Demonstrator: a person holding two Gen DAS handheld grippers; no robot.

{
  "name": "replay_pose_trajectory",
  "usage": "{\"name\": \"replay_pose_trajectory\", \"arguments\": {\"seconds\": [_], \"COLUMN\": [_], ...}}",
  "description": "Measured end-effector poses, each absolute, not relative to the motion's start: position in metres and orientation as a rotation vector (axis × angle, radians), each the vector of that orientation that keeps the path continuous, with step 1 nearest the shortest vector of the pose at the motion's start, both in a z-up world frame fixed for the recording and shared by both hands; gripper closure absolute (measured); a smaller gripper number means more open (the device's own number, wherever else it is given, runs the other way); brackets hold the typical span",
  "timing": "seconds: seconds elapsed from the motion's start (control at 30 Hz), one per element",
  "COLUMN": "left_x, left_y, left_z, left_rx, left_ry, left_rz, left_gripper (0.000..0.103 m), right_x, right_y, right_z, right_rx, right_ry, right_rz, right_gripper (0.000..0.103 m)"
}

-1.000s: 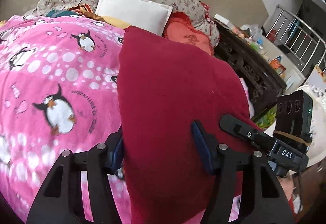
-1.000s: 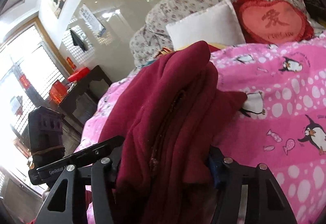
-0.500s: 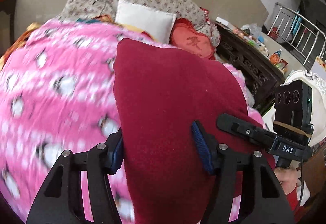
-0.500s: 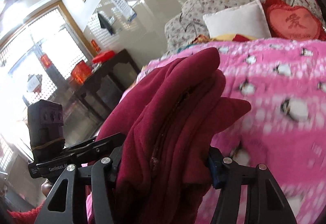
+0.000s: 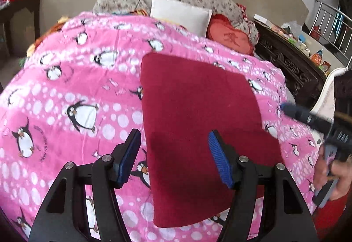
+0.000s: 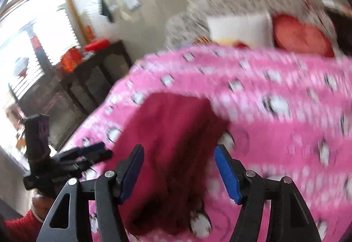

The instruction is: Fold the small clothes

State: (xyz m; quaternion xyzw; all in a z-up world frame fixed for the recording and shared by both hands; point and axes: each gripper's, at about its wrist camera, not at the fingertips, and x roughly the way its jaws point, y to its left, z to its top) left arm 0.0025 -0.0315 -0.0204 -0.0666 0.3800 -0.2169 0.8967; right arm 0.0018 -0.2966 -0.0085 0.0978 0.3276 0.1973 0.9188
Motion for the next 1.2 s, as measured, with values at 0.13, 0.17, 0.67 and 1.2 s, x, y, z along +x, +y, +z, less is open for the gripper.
{"name": "replay_pose_trajectory", "arguments": {"seconds": [0.13, 0.17, 0.67, 1.2], "left_x": [0.011, 0.015, 0.008, -0.009], "left_y": [-0.041, -0.044, -0.052, -0.053], "left_z": [-0.035, -0.042, -0.062, -0.051], "left_rx": [-0.122, -0.123, -0.145, -0.052], "left_ry": [0.825, 0.849, 0.856, 0.780], "left_rz": [-0.420, -0.411, -0.340, -0.299], "left_gripper": [0.039, 0.039, 0.025, 0.025], "right_x": [0.031, 0.042, 0.034, -0.033], "right_y": [-0.261, -0.250, -0.258, -0.272], "right_z": [-0.007, -0.012, -0.032, -0.064], "right_rx": [0.127, 0.093, 0.007, 0.025], "right_ry": [0.672, 0.688, 0.736, 0.780], "right_rz": [0.485, 0.489, 0.423, 0.363], "right_gripper": [0.046, 0.048, 0.057, 0.056]}}
